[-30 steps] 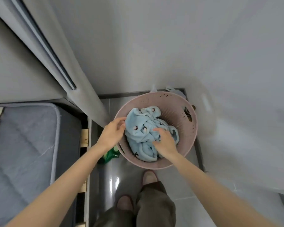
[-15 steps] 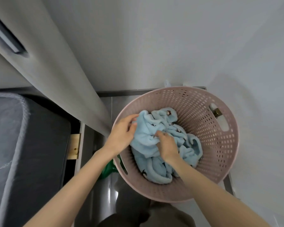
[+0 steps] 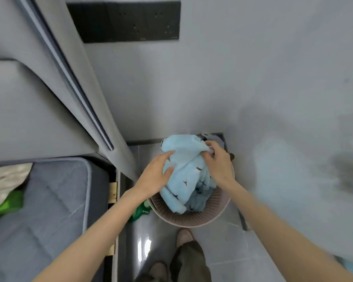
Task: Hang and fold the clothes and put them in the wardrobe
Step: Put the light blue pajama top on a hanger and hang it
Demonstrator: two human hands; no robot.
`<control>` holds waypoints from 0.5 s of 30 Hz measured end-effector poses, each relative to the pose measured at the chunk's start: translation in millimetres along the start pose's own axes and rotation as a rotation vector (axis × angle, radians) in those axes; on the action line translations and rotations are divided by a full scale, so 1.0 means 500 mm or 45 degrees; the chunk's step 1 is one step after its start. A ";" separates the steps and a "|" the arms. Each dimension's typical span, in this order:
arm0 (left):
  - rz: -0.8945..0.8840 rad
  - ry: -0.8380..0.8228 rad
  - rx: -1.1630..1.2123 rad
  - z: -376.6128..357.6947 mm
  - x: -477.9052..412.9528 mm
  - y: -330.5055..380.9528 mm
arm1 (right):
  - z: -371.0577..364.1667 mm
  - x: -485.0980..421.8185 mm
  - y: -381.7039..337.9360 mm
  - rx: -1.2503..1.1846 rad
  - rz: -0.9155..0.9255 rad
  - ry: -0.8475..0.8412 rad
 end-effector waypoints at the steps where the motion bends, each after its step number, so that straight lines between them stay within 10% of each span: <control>1: -0.007 -0.014 -0.009 0.018 0.014 0.039 | 0.042 0.020 -0.057 -0.036 0.033 0.023; 15: -0.183 0.102 0.225 0.287 0.196 0.451 | 0.562 0.460 -0.692 -0.565 0.465 0.398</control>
Point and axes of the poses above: each hand's wrist, its own x-axis away from the middle knuckle, its own z-axis out of the back of the hand, y = z × x, the point moved 9 cm from there along -x, towards the middle knuckle, and after that the axes turned 12 degrees about -z, right-handed, at the moved point
